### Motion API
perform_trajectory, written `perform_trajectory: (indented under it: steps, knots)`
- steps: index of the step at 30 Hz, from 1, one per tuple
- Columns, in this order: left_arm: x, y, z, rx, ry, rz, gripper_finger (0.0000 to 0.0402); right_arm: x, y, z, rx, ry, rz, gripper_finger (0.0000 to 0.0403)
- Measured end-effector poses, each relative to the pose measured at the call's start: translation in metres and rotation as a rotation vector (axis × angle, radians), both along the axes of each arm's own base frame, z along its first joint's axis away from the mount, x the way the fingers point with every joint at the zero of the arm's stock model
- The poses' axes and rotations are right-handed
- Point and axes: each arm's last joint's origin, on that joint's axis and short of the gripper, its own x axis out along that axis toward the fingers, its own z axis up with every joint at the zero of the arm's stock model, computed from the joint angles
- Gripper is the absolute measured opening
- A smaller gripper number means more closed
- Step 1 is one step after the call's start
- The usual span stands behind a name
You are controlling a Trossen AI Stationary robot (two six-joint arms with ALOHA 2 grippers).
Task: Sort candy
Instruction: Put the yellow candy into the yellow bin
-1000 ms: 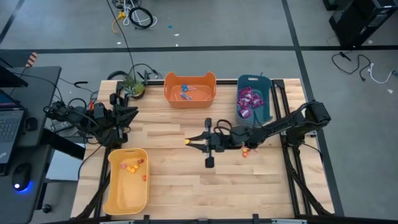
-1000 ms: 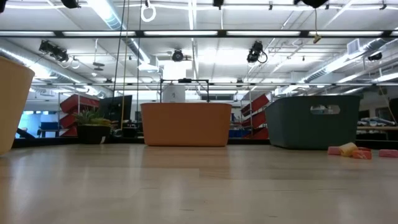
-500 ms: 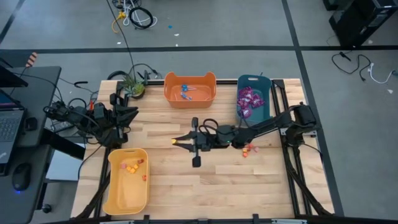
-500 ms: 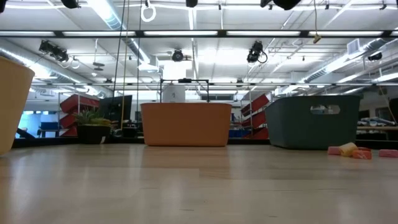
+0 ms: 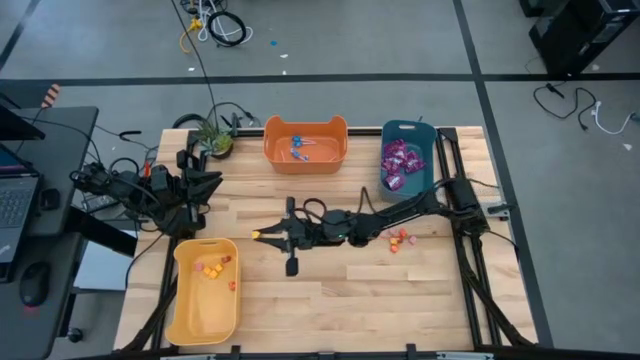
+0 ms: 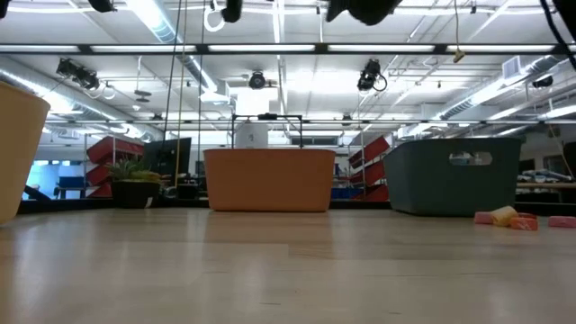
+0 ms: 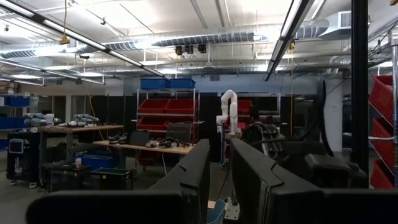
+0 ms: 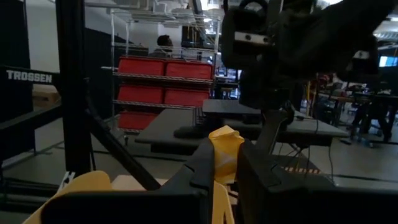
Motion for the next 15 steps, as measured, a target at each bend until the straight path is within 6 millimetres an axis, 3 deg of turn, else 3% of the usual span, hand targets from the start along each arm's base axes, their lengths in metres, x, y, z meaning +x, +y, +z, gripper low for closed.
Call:
perform_trajectory:
  steps: [15]
  knots:
    - [0.0,0.0,0.0,0.007,0.005,0.002,0.0067,0.058,0.011,-0.035,0.154,-0.014,0.05,0.0043]
